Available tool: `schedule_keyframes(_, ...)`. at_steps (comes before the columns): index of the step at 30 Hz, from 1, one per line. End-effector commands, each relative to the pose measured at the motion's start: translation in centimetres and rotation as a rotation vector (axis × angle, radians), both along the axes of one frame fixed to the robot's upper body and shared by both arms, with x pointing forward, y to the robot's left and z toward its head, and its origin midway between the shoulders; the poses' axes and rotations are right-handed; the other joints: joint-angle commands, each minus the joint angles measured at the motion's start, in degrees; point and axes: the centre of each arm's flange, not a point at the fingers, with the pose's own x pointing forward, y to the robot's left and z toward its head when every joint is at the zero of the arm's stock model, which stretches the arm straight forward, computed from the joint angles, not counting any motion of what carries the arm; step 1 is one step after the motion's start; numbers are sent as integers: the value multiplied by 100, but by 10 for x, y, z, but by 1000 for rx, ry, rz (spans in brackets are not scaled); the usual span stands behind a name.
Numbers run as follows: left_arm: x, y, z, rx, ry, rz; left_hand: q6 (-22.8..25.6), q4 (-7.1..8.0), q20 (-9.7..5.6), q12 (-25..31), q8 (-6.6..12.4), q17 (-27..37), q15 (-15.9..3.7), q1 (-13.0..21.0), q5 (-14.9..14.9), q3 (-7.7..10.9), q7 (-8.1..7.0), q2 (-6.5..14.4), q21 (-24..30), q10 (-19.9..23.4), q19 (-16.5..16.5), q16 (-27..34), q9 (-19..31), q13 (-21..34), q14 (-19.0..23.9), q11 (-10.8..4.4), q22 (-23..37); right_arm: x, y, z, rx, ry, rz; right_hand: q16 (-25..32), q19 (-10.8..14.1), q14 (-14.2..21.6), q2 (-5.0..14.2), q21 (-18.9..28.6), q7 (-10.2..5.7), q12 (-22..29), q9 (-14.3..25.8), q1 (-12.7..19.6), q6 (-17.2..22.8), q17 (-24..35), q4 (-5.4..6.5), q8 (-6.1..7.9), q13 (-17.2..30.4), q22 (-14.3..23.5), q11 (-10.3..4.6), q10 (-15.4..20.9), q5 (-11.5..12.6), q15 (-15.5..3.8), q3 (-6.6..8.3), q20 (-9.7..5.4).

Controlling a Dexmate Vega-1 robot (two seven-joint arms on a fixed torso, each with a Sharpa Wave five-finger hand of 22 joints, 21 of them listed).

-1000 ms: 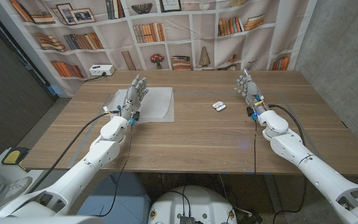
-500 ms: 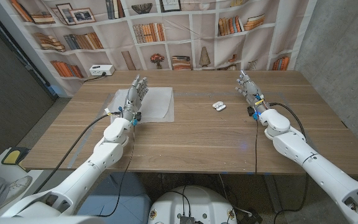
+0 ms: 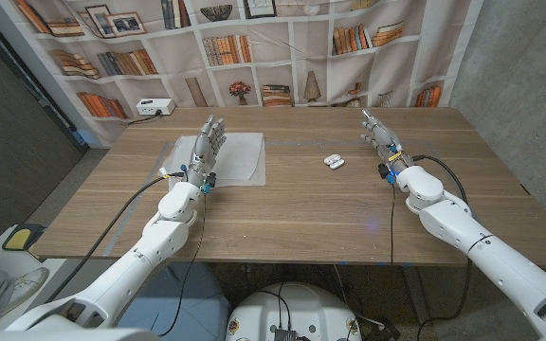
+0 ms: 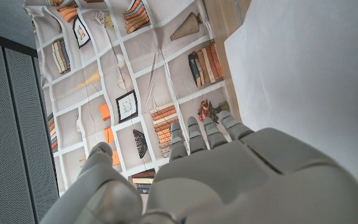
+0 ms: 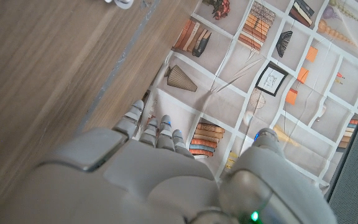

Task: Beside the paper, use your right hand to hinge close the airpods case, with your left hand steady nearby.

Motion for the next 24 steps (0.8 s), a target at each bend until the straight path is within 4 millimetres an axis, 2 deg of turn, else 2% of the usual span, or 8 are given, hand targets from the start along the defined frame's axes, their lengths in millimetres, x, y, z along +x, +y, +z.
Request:
schedule_keyframes(1,-5,-5,-10,-7,4,-16,20,-27,5,-7,-3,22,20,28,18,4,2,34,37,-12,42,0,12,20,11,7,27,-4,1,-3,-103,10,-130,-27,-154,-172,0,-32,0,17,34,164,-46,10,-102,40,18,12,9,-7,-28,36,44,25)
schedule_keyframes(24,-14,-4,-7,4,-9,-17,49,-45,8,-17,-23,23,25,23,13,-3,5,44,31,0,41,-7,12,19,12,7,28,-11,11,4,-223,17,-253,28,-104,-189,6,36,10,55,38,443,-102,14,-232,42,36,13,38,94,-64,69,126,52)
